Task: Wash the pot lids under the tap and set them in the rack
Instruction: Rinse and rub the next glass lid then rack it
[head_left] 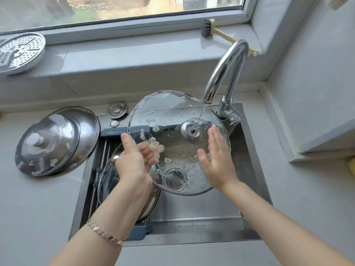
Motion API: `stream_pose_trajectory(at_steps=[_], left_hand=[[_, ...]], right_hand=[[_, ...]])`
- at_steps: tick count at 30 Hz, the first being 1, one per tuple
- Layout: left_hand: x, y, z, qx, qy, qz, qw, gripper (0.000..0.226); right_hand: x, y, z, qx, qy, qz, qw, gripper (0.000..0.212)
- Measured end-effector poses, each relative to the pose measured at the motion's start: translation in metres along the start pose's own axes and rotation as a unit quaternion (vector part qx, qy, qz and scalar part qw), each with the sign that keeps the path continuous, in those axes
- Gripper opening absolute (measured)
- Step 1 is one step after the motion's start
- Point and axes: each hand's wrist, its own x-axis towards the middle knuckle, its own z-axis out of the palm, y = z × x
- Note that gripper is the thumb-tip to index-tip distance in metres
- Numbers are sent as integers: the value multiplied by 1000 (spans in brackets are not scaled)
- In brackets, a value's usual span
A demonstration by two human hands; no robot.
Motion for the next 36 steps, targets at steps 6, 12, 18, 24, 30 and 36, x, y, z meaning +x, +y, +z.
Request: stream_pose_trajectory(at_steps=[6, 12, 18, 24, 30, 36], left_hand=[[-6, -3, -4, 54, -44, -8, 998, 49], [-5, -9, -12, 91, -61, -3, 994, 49], [-2, -11, -10, 102, -86, 13, 991, 50], [2, -15, -3, 127, -103, 18, 986, 48], [5, -25, -4, 142, -104, 5, 984, 49], [16, -29, 0, 121, -53, -11, 991, 46]], right_hand=[[28, -18, -12, 35, -44, -83, 995, 68], [51, 9, -21, 62, -61, 0, 996, 88], [50, -1, -15, 35, -121, -111, 986, 70], [39, -45, -4, -36, -164, -270, 948, 62], [63, -35, -11, -71, -133, -52, 987, 60], [-15, -51, 16, -66, -164, -304, 936, 62]])
